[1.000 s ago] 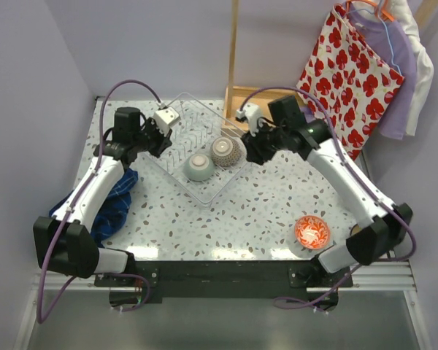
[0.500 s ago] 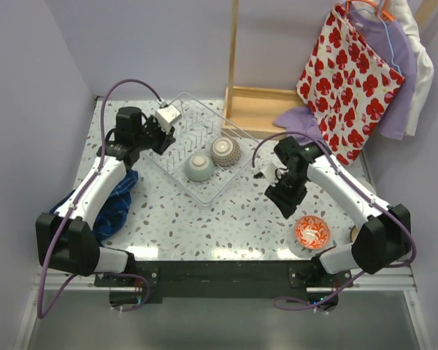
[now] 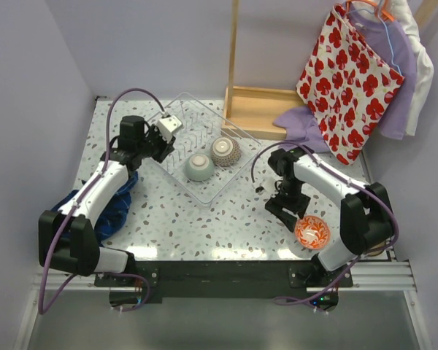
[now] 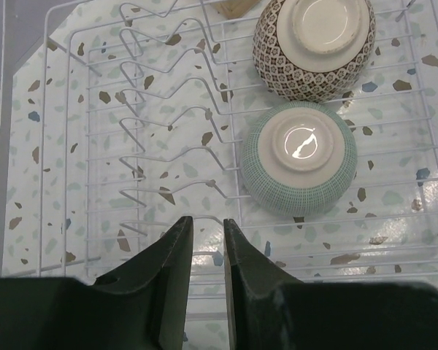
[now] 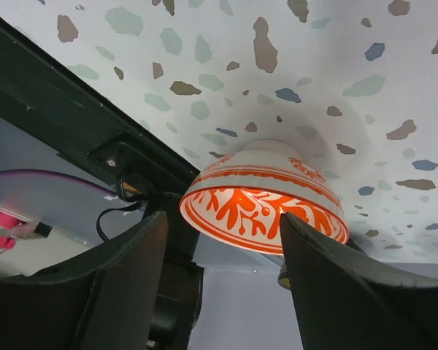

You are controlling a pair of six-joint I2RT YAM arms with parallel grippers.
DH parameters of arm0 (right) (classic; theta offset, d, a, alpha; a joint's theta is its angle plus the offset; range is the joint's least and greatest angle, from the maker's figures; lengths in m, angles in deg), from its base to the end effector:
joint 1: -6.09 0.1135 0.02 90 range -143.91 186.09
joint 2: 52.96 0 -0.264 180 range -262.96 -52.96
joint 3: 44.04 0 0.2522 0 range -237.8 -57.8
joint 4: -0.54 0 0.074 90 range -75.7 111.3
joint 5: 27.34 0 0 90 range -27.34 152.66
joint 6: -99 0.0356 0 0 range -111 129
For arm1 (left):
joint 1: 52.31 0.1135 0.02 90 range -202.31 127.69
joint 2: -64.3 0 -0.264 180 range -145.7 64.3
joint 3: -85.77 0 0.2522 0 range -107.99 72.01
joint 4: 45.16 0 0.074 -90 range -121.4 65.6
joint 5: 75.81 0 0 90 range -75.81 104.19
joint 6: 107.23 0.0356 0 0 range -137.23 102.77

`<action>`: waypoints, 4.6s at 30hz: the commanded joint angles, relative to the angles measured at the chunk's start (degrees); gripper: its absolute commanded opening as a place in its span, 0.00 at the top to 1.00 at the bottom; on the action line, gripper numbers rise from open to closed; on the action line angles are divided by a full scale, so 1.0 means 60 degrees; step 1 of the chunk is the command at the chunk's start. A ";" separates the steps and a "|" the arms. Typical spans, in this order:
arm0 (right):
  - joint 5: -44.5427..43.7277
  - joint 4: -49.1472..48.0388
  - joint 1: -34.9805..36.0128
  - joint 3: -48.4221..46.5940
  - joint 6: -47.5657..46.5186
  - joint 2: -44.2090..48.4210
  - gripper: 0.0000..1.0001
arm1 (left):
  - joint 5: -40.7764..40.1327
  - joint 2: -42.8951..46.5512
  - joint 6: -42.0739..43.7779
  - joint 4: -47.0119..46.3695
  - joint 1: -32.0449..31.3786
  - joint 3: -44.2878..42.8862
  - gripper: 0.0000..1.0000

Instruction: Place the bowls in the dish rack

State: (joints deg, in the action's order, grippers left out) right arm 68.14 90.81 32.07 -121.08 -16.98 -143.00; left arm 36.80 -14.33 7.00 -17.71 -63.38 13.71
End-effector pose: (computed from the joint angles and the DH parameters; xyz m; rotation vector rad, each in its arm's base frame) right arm 0.2150 0.1085 0.2143 1.2588 -2.6202 -0.1391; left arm 0.2987 -0.0724 0.2837 0.8555 1.9476 -0.2913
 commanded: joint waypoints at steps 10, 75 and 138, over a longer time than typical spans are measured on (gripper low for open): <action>-0.0224 0.2380 0.0138 0.0265 -0.0109 -0.0316 0.34 | -0.0575 0.0098 0.0473 -0.0949 -0.0030 -0.0024 0.71; -0.2188 0.0944 0.0988 0.1539 -0.0358 0.0065 0.66 | -0.0179 -0.1690 0.0400 -0.1081 -0.0030 -0.1504 0.72; -0.2362 -0.2468 0.1735 -0.0030 -0.0505 -0.0960 0.73 | -0.0179 -0.1353 -0.0010 -0.1535 -0.0044 -0.1079 0.72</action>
State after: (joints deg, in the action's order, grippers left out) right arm 55.81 79.53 42.36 -121.78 -19.62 -148.33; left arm 35.01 -22.98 7.57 -24.51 -63.38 8.16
